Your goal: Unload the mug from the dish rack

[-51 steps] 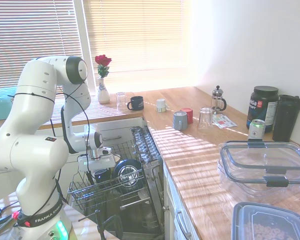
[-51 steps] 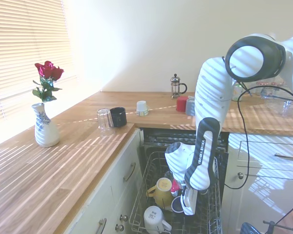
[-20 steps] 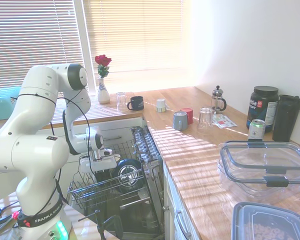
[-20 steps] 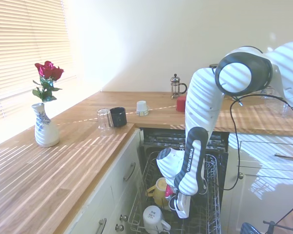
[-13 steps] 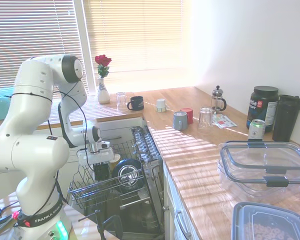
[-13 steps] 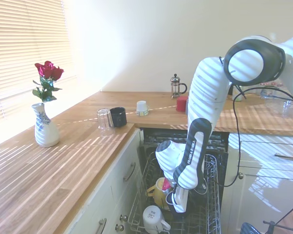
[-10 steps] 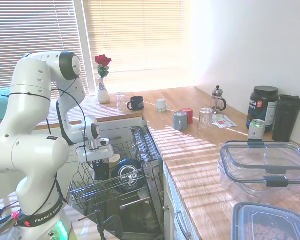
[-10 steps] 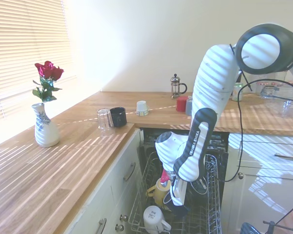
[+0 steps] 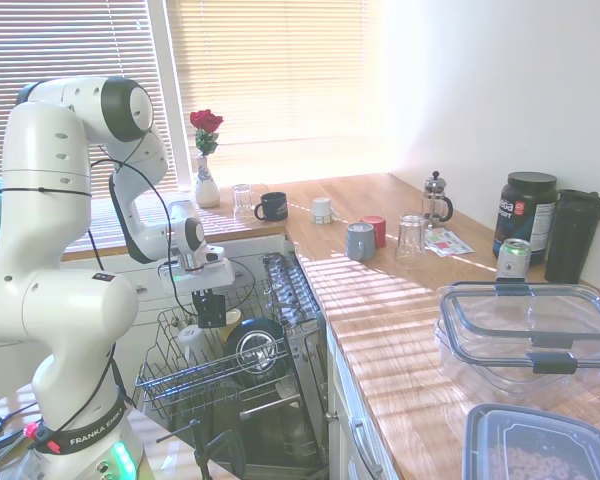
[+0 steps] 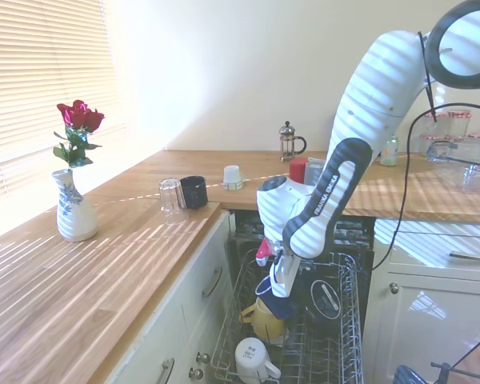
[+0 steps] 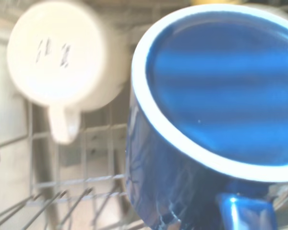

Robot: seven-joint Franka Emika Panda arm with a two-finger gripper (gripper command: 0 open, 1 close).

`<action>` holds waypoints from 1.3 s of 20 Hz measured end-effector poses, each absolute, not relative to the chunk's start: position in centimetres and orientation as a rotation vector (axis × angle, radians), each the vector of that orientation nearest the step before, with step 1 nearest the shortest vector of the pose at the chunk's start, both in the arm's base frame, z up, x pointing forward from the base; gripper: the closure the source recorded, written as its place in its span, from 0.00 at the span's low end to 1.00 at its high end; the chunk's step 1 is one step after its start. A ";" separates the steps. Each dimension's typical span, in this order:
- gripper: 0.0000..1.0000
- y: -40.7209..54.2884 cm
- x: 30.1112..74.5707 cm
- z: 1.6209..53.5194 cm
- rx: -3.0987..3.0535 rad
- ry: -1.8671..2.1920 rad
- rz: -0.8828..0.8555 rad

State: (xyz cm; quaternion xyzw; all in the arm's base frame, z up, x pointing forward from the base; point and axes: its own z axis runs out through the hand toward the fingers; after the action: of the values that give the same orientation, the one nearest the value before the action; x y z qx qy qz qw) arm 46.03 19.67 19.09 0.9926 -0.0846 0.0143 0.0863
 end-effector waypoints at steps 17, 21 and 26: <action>1.00 6.8 53.3 39.9 3.051 -0.543 0.277; 1.00 2.2 55.6 43.2 3.070 -0.615 0.298; 1.00 -2.7 58.6 42.8 3.085 -0.682 0.258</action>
State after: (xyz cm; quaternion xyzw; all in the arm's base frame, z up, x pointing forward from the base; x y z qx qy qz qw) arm 58.62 -2.65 42.81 0.9731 -0.2152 0.0815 -0.0140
